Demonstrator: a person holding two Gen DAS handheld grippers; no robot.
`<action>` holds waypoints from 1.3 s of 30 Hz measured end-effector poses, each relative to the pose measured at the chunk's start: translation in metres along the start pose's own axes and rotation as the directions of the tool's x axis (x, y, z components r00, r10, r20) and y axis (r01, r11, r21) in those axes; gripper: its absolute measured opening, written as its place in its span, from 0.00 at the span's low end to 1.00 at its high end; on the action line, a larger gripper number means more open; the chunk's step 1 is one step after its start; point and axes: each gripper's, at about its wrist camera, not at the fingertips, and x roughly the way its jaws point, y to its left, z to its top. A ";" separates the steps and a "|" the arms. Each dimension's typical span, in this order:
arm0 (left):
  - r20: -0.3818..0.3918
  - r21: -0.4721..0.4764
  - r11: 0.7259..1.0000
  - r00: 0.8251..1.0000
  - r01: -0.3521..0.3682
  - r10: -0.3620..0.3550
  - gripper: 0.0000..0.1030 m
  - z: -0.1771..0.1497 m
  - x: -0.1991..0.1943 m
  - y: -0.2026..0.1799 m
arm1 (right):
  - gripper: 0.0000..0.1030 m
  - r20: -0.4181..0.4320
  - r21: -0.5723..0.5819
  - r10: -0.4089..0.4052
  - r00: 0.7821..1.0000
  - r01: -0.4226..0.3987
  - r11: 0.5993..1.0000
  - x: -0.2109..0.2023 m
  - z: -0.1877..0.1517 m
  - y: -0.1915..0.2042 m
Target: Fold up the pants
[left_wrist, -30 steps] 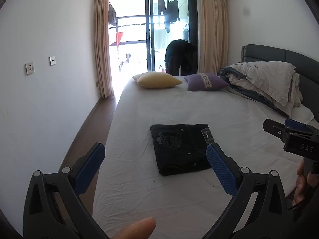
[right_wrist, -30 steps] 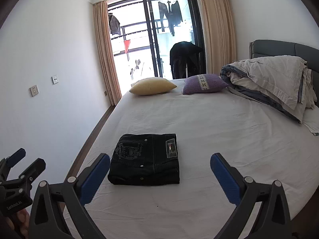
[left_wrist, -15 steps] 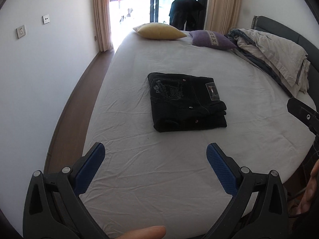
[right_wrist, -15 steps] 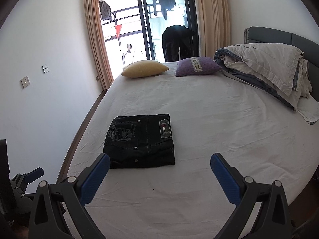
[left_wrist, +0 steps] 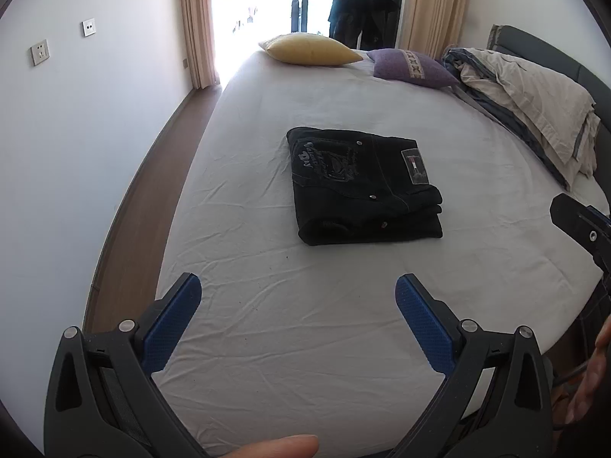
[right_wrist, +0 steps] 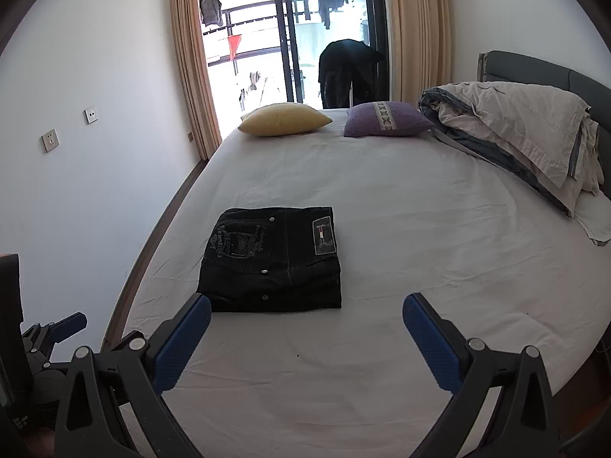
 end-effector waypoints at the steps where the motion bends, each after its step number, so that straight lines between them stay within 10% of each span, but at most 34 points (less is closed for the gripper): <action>1: -0.001 0.001 1.000 1.000 0.001 -0.001 1.00 0.000 0.000 -0.001 | 1.00 -0.002 -0.001 0.000 1.000 0.000 1.000 0.000 0.000 0.000; 39: -0.014 -0.002 1.000 1.000 0.000 0.000 1.00 -0.006 0.010 -0.004 | 1.00 -0.041 -0.003 0.006 0.999 -0.006 1.000 0.013 -0.010 -0.009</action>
